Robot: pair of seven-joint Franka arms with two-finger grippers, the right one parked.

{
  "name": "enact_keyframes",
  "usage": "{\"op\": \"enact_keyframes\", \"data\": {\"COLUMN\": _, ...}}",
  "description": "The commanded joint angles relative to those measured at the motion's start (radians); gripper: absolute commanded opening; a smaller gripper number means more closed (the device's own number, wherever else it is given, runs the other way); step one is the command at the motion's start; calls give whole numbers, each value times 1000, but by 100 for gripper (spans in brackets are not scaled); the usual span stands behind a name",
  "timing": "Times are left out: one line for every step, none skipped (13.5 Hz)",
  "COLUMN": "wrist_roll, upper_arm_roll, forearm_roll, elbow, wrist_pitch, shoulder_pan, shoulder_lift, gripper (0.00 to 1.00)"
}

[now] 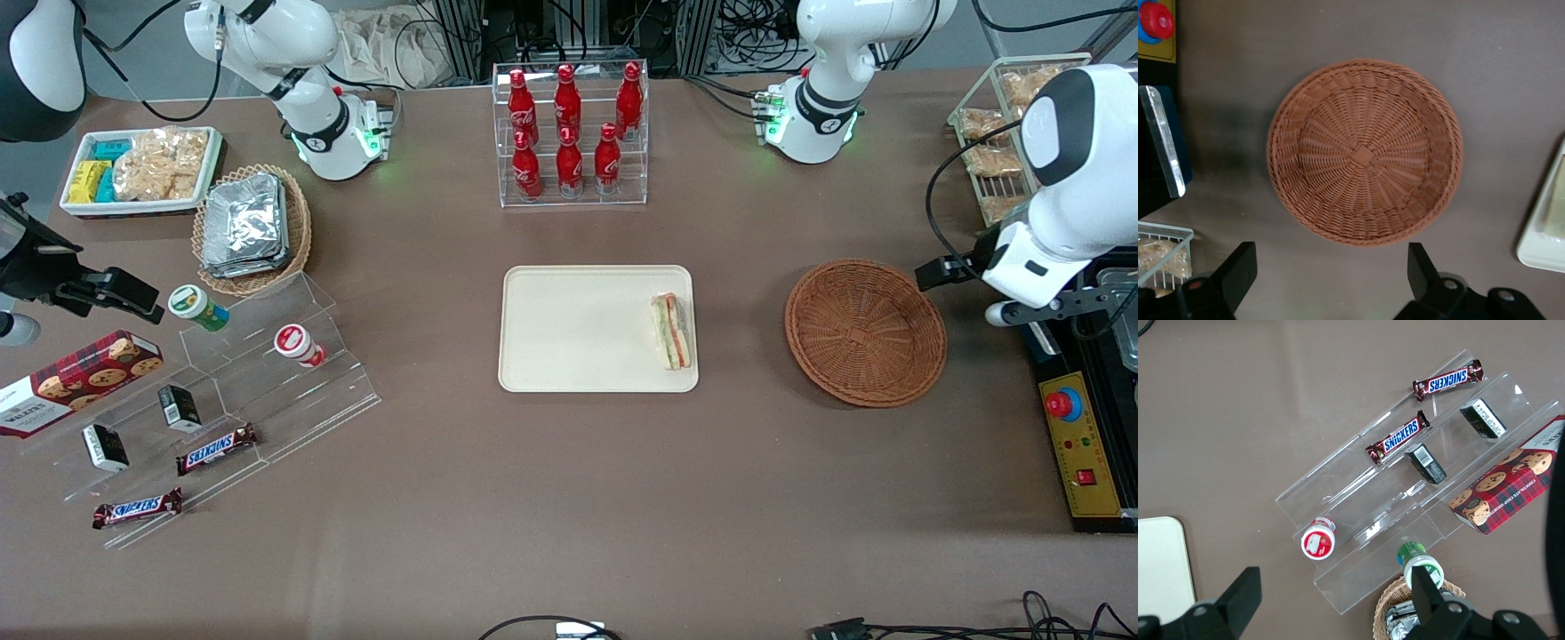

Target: Place sandwich from basket to tray

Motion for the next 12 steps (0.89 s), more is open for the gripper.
{"op": "enact_keyframes", "data": {"wrist_roll": -15, "upper_arm_roll": -2, "forearm_roll": 14, "elbow": 101, "wrist_pitch": -86, "shoulder_pan": -27, "shoulder_lift": -24, "gripper": 100}}
{"op": "enact_keyframes", "data": {"wrist_roll": -17, "upper_arm_roll": -2, "forearm_roll": 12, "elbow": 167, "wrist_pitch": -135, "shoulder_pan": -32, "shoulder_lift": -5, "gripper": 100}}
{"op": "enact_keyframes", "data": {"wrist_roll": -15, "upper_arm_roll": -2, "forearm_roll": 9, "elbow": 218, "wrist_pitch": -174, "shoulder_pan": -32, "shoulder_lift": 2, "gripper": 100}}
{"op": "enact_keyframes", "data": {"wrist_roll": -6, "upper_arm_roll": -1, "forearm_roll": 6, "elbow": 241, "wrist_pitch": -186, "shoulder_pan": -32, "shoulder_lift": 2, "gripper": 100}}
{"op": "enact_keyframes", "data": {"wrist_roll": -6, "upper_arm_roll": 1, "forearm_roll": 3, "elbow": 261, "wrist_pitch": -188, "shoulder_pan": -32, "shoulder_lift": 2, "gripper": 100}}
{"op": "enact_keyframes", "data": {"wrist_roll": -9, "upper_arm_roll": 1, "forearm_roll": 0, "elbow": 276, "wrist_pitch": -193, "shoulder_pan": -32, "shoulder_lift": 1, "gripper": 100}}
{"op": "enact_keyframes", "data": {"wrist_roll": -9, "upper_arm_roll": 1, "forearm_roll": -3, "elbow": 292, "wrist_pitch": -209, "shoulder_pan": -32, "shoulder_lift": 1, "gripper": 100}}
{"op": "enact_keyframes", "data": {"wrist_roll": -8, "upper_arm_roll": 1, "forearm_roll": -20, "elbow": 309, "wrist_pitch": -231, "shoulder_pan": -32, "shoulder_lift": 2, "gripper": 100}}
{"op": "enact_keyframes", "data": {"wrist_roll": -8, "upper_arm_roll": 1, "forearm_roll": -34, "elbow": 315, "wrist_pitch": -237, "shoulder_pan": -32, "shoulder_lift": 2, "gripper": 100}}
{"op": "enact_keyframes", "data": {"wrist_roll": -8, "upper_arm_roll": 1, "forearm_roll": -37, "elbow": 321, "wrist_pitch": -237, "shoulder_pan": -32, "shoulder_lift": 2, "gripper": 100}}
{"op": "enact_keyframes", "data": {"wrist_roll": -5, "upper_arm_roll": 1, "forearm_roll": -37, "elbow": 332, "wrist_pitch": -237, "shoulder_pan": -32, "shoulder_lift": 4, "gripper": 100}}
{"op": "enact_keyframes", "data": {"wrist_roll": -11, "upper_arm_roll": 1, "forearm_roll": -39, "elbow": 339, "wrist_pitch": -240, "shoulder_pan": -33, "shoulder_lift": 5, "gripper": 100}}
